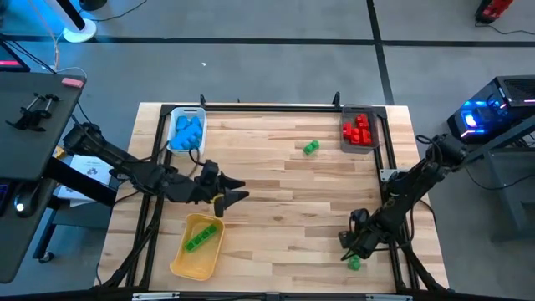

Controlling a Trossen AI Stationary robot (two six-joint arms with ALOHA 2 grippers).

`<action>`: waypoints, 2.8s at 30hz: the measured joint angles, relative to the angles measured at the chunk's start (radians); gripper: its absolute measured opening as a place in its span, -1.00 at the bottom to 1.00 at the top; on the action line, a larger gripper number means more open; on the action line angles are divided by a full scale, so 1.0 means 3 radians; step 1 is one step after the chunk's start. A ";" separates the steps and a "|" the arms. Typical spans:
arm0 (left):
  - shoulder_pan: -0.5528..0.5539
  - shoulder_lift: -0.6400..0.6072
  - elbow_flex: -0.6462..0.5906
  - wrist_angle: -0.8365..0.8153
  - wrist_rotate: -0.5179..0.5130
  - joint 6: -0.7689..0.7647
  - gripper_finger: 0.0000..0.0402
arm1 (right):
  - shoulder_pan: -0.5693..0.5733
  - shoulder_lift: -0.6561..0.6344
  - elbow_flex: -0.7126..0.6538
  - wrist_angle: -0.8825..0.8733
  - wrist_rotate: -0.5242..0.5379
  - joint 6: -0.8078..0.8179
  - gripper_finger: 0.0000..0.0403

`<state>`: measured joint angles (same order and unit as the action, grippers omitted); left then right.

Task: Sort blocks
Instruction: Put the green game piece into the yellow bin

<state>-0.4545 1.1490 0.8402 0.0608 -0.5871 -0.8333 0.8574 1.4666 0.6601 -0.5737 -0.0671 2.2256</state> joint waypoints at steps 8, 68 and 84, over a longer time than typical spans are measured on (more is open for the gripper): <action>-0.0091 -0.0016 0.0001 0.1490 0.0165 0.1126 0.19 | -0.0133 -0.0180 0.0372 -0.0190 0.1034 -0.0484 -0.93; 0.0247 0.1160 0.1138 0.1236 0.0579 0.1368 0.15 | -0.1745 -0.0132 0.2532 0.1775 0.1444 -0.5587 -1.00; 0.0249 0.0974 0.1138 0.0479 0.0248 0.1446 -0.48 | -0.1727 -0.0222 0.2531 0.1717 0.1641 -0.5723 -0.22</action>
<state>-0.3798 1.4411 1.1816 0.2045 -0.5126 -0.3996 0.3394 1.4001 1.4193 -0.0587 0.4252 0.5088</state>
